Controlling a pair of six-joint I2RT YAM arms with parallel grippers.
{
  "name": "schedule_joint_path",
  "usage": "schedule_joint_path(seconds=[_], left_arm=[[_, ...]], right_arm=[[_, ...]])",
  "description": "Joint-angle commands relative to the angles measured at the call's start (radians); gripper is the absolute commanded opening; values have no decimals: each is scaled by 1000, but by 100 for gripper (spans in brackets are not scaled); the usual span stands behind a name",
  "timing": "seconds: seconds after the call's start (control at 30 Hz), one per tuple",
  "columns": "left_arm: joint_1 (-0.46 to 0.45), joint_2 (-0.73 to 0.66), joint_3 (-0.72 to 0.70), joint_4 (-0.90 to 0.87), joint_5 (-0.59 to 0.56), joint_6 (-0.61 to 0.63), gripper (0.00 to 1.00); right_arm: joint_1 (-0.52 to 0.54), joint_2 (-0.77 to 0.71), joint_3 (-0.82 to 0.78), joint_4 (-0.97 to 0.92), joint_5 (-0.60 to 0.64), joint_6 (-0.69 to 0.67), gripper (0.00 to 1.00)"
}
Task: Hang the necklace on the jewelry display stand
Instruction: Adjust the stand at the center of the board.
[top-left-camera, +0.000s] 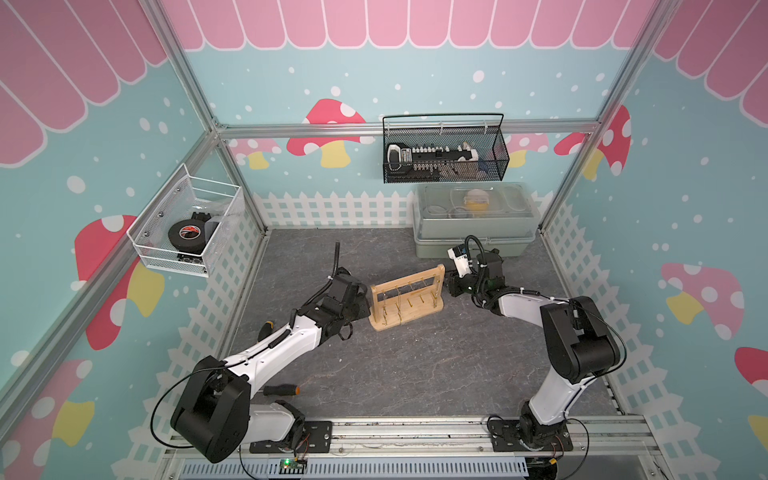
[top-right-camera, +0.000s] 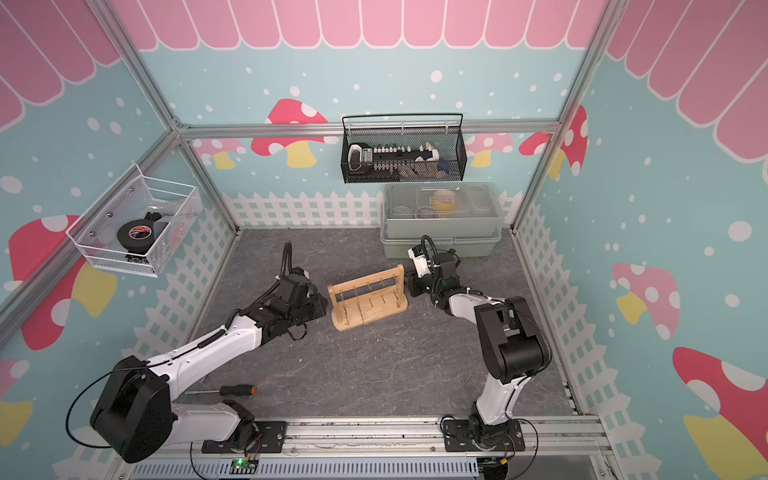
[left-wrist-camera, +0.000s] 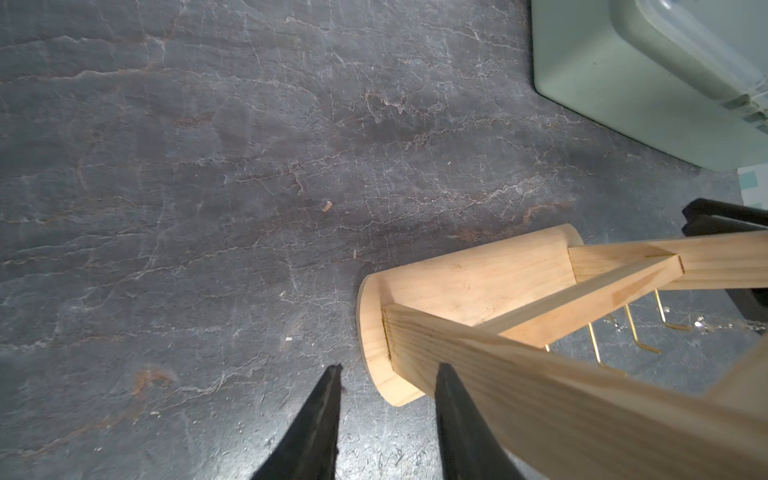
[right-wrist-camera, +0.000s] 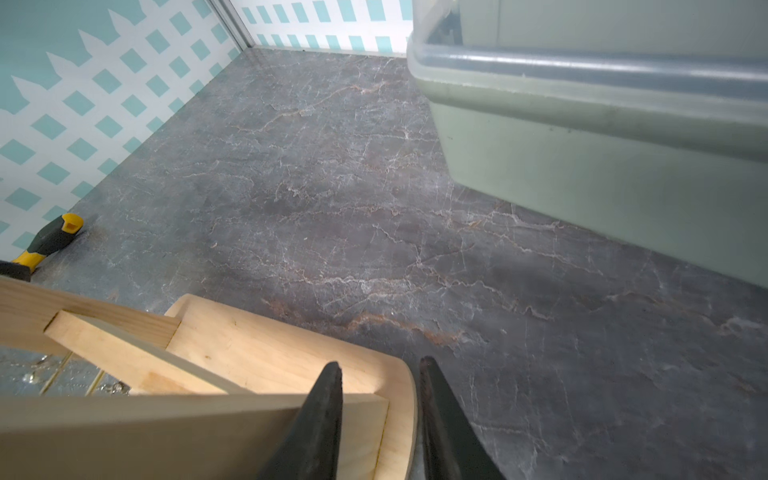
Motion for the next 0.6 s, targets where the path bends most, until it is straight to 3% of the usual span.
schedule_joint_path(seconds=[0.0,0.37,0.57], left_arm=[[11,-24,10,-5,-38,-30,38],[29,-45,-10,-7,-38,-39,38],[30,-87,-48,11,-19,-38,29]], right_arm=[[13,-48,-41,19,-40,3,32],[42,-182,-176,3,-3,27,31],[51,-254,-229,-1,8,68,31]])
